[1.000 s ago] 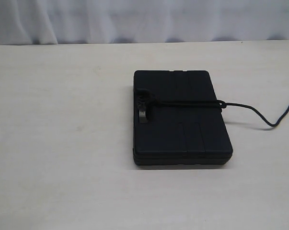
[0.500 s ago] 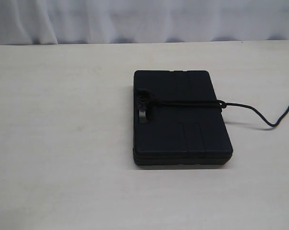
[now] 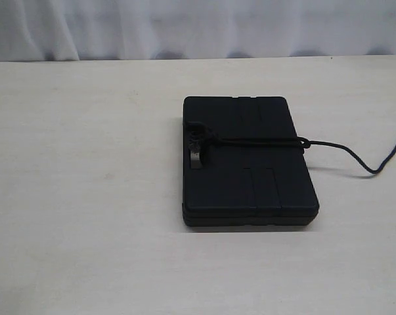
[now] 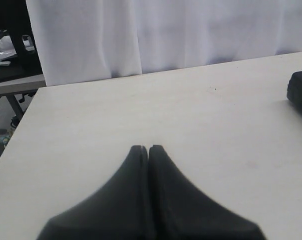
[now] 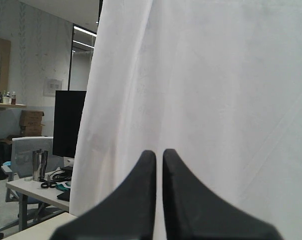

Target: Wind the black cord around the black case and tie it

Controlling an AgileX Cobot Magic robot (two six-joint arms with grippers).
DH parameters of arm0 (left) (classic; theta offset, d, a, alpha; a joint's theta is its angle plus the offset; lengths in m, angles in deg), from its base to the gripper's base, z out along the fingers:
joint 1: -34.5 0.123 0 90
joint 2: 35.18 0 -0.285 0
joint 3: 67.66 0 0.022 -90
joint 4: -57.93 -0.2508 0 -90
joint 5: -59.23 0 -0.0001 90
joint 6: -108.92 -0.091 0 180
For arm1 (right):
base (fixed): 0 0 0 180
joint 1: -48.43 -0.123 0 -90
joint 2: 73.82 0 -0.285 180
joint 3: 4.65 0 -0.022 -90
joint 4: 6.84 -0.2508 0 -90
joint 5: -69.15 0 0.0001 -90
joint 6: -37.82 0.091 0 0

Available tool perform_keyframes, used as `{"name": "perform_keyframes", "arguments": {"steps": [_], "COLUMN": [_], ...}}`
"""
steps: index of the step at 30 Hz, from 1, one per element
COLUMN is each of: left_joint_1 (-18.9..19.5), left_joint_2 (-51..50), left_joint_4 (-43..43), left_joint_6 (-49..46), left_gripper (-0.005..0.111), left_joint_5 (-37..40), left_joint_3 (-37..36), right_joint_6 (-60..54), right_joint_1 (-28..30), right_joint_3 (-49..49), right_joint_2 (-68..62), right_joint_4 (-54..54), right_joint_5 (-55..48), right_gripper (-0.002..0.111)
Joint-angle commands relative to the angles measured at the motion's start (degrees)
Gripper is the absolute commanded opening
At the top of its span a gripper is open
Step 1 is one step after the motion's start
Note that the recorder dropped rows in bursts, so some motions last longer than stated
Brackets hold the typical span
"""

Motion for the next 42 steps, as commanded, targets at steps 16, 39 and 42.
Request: {"name": "perform_keyframes", "arguments": {"steps": [16,39,42], "left_joint_1": [0.25,0.25,0.25], "left_joint_2": [0.11,0.11,0.11], "left_joint_4": [0.37,0.37,0.37], "left_joint_6": [0.33,0.33,0.33], "left_gripper": [0.000,0.000,0.000], "left_joint_5": [1.41,1.41,1.41], "left_joint_3": [-0.20,-0.20,-0.20], "right_joint_6": [-0.25,-0.25,-0.25], "right_joint_1": [-0.14,-0.14,3.56], "right_joint_3": [0.25,0.37,5.56], "right_joint_2": [0.24,0.13,3.58], "right_joint_4": [-0.01,-0.04,1.85], "right_joint_5": [-0.40,-0.40,5.32], "right_gripper": [0.004,0.004,0.004]}}
